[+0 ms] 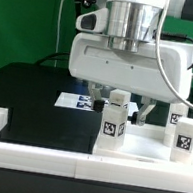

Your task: Assemble square table

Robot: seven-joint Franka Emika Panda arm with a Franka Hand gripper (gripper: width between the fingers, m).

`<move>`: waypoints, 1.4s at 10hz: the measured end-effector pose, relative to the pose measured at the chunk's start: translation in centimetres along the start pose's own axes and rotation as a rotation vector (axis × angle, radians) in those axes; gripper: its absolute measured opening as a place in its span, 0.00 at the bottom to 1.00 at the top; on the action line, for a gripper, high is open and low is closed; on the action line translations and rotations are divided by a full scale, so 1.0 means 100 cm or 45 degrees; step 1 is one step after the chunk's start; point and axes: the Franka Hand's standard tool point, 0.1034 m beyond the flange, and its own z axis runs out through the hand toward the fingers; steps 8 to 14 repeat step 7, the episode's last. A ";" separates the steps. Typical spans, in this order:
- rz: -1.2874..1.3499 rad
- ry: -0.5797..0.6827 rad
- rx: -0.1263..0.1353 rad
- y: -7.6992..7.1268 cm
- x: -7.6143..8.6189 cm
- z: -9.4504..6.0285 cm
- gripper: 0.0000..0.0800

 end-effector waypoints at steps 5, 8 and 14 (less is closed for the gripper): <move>-0.148 -0.001 0.049 0.017 -0.006 -0.033 0.81; -0.125 -0.003 0.045 0.016 -0.007 -0.030 0.81; -0.125 -0.003 0.045 0.016 -0.007 -0.030 0.81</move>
Offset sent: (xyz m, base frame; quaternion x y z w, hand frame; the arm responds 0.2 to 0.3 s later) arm -0.0281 -0.0137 0.0282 0.0228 -0.0377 -0.0629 0.9971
